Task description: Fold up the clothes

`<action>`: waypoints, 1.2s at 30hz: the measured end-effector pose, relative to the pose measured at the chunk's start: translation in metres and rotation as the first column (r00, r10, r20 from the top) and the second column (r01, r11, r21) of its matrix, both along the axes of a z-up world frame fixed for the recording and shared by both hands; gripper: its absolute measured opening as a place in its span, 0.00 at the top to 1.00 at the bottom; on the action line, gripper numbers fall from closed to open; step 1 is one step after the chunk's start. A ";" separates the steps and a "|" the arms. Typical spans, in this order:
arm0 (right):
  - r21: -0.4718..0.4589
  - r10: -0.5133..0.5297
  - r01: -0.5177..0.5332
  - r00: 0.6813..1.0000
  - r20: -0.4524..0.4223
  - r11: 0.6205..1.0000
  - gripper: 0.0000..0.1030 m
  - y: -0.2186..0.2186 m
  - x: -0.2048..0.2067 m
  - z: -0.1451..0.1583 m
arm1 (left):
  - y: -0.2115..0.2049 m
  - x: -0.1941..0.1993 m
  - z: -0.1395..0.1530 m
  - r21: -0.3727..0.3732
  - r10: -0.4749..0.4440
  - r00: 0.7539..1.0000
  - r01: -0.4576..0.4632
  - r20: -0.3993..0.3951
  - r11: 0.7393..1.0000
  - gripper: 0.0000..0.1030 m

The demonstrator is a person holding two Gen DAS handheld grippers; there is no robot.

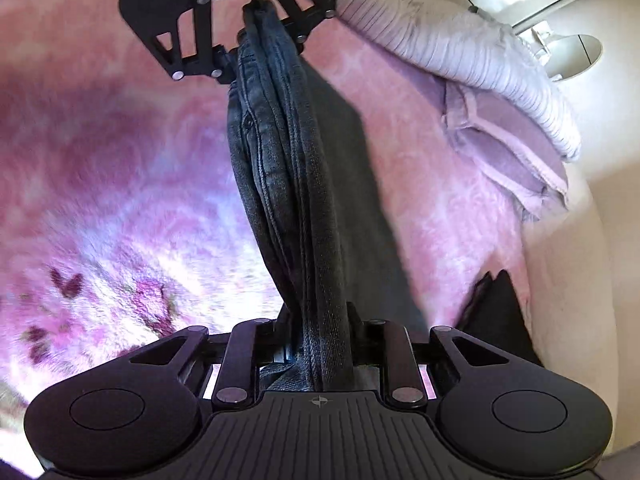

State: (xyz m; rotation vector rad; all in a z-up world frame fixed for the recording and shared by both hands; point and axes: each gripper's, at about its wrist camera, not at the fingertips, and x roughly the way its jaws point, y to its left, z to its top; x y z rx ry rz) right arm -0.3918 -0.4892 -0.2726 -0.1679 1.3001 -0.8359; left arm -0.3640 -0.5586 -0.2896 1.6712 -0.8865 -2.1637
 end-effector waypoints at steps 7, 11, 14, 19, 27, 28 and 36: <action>0.083 0.050 -0.052 0.999 0.021 0.995 0.80 0.025 -0.008 0.040 | 0.021 -0.004 0.038 0.080 0.041 0.999 -0.043 0.031 0.996 0.68; 0.115 0.063 -0.067 0.997 0.040 0.991 0.80 0.034 -0.013 0.057 | 0.025 -0.008 0.056 0.117 0.071 0.997 -0.075 0.042 0.990 0.68; 0.132 0.078 -0.084 0.996 0.049 0.988 0.80 0.032 -0.016 0.071 | 0.028 -0.009 0.069 0.132 0.098 0.994 -0.105 0.055 0.986 0.68; 0.126 0.120 -0.126 0.991 0.054 0.984 0.81 0.038 -0.014 0.095 | 0.036 -0.001 0.094 0.119 0.154 0.987 -0.159 0.052 0.980 0.68; 0.059 0.170 -0.172 0.985 0.029 0.983 0.81 0.070 0.003 0.137 | 0.073 0.028 0.144 0.051 0.202 0.979 -0.203 0.020 0.978 0.68; 0.051 0.179 -0.180 0.984 0.025 0.982 0.81 0.077 0.007 0.144 | 0.079 0.032 0.150 0.042 0.212 0.977 -0.212 0.015 0.976 0.68; 0.002 0.236 -0.236 0.972 0.007 0.972 0.81 0.131 0.030 0.183 | 0.133 0.064 0.193 -0.005 0.286 0.958 -0.286 -0.012 0.958 0.68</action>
